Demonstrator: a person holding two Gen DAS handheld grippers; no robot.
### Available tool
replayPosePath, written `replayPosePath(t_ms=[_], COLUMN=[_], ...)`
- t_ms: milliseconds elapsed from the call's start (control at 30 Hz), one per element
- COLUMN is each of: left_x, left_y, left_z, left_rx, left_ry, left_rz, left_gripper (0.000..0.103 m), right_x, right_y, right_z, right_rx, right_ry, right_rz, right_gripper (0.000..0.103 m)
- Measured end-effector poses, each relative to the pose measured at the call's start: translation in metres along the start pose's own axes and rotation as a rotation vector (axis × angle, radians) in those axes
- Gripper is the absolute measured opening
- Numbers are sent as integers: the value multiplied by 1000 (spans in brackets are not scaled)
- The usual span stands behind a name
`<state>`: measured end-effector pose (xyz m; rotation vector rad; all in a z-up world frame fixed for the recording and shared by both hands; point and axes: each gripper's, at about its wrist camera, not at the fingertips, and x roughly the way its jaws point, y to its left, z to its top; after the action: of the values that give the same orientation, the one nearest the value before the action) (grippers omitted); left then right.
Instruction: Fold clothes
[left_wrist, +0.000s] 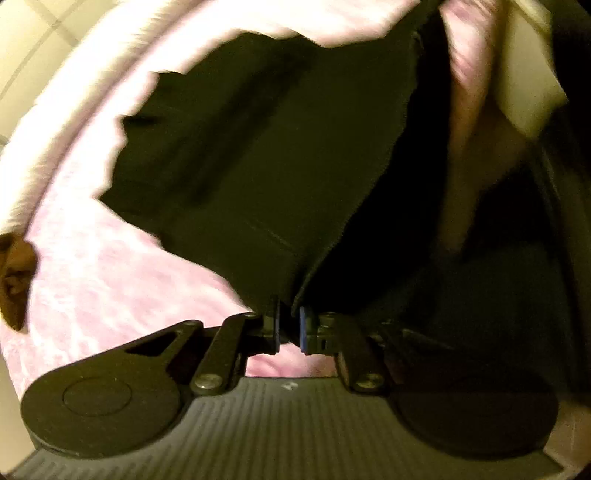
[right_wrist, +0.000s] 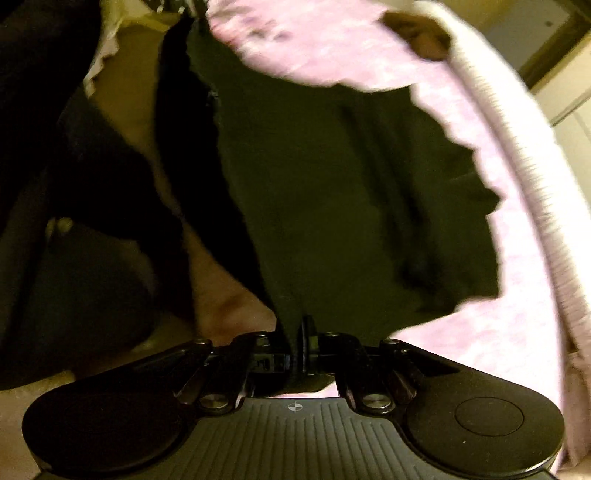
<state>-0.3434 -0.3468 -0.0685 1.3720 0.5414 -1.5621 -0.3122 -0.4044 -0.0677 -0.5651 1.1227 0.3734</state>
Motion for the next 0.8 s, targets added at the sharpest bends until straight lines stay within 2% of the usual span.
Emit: replayPosePath(t_ms=[100, 133, 167, 267, 367, 500, 600, 700, 767, 800], left_x=[4, 10, 18, 48, 92, 161, 203, 227, 232, 230], left_y=[73, 99, 122, 189, 242, 295, 321, 343, 353, 353], left_z=[75, 93, 109, 154, 187, 212, 217, 216, 207, 202], left_rx=[-68, -88, -104, -149, -182, -245, -330, -440, -513, -544], left_ry=[-66, -84, -99, -137, -135, -93, -41, -9, -4, -7], left_rz=[17, 15, 6, -38, -92, -177, -177, -123, -92, -86], left_gripper=[7, 5, 1, 1, 1, 2, 3, 19, 29, 30], right_x=[-8, -6, -3, 22, 57, 111, 152, 188, 206, 209], right_y=[-77, -102, -126, -195, -253, -312, -353, -377, -387, -390], right_z=[26, 34, 42, 65, 75, 80, 83, 81, 78, 74], right_rx=[92, 117, 141, 221, 331, 466, 564, 636, 687, 721], right_ry=[-33, -37, -39, -17, 22, 60, 88, 110, 113, 90], right_rz=[10, 13, 15, 17, 38, 72, 94, 97, 79, 57], right_gripper=[4, 4, 4, 4, 4, 4, 4, 6, 13, 24])
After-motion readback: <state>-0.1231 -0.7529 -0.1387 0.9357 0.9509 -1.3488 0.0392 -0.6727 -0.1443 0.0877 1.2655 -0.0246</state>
